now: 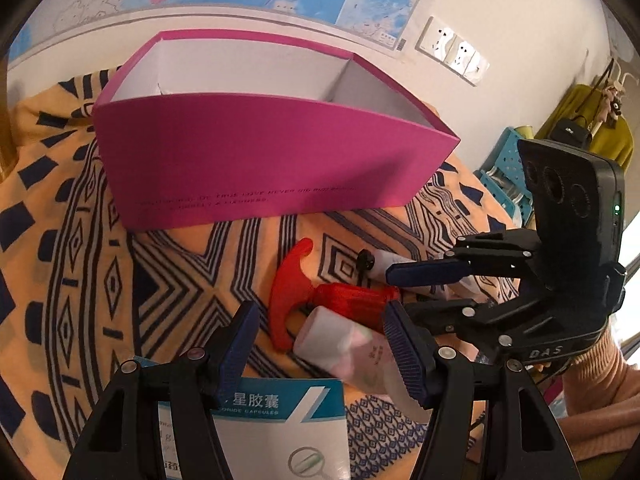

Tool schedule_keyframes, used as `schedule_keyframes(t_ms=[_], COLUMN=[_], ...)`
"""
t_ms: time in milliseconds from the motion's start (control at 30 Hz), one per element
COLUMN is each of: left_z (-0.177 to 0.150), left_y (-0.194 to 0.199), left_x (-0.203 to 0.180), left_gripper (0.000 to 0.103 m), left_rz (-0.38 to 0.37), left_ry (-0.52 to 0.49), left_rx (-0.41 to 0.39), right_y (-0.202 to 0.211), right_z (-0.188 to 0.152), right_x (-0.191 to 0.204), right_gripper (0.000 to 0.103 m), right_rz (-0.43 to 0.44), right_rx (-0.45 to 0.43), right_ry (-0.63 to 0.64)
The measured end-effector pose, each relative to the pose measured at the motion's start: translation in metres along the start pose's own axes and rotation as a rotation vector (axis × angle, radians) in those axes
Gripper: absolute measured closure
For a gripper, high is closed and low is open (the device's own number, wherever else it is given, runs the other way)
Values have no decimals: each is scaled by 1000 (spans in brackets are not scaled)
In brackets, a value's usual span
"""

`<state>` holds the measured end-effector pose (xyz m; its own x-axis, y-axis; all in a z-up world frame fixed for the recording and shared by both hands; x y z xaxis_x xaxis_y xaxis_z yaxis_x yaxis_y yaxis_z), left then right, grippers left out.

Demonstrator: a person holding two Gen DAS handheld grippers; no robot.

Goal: Organize rigid objects
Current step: 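Grasp the red T-handle corkscrew with the right gripper, then carry the corkscrew into the pink box and open the right gripper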

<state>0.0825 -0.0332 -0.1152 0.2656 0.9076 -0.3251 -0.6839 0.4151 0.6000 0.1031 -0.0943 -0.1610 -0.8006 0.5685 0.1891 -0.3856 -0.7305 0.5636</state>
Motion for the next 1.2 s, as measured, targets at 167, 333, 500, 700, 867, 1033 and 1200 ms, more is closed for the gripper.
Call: schedule_keyframes(t_ms=[167, 333, 500, 700, 867, 1033, 1200], left_z=[-3, -5, -7, -8, -8, -1, 21], left_y=[-3, -6, -7, -5, -5, -5, 7], left_x=[3, 6, 9, 19, 18, 8, -8], left_gripper=[37, 37, 37, 37, 37, 37, 39], left_rz=[-2, -7, -6, -10, -27, -81, -127], left_ry=[14, 27, 34, 61, 64, 67, 40], left_rx=[11, 22, 27, 31, 38, 34, -20], right_y=[-11, -28, -39, -40, -26, -9, 5], right_z=[-3, 2, 3, 2, 4, 10, 18], right_x=[-6, -5, -3, -2, -3, -10, -7], right_gripper=[65, 65, 64, 65, 65, 65, 65], right_rz=[-20, -49, -5, 16, -1, 2, -6], right_rx=[50, 94, 98, 59, 10, -50, -103], right_ry=[28, 81, 76, 58, 45, -2, 11])
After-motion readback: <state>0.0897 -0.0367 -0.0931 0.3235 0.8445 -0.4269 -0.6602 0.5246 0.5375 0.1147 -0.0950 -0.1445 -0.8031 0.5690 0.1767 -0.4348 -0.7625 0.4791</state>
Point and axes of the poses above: each gripper's, at about its wrist camera, not at the fingertips, and y roughly against the way its jaws point, x to its left, z to its top, the point moved 9 cm from there along -y, roughly the way its jaws point, and after that the axes turned 11 degrees about -x, right-handed, at the moved point
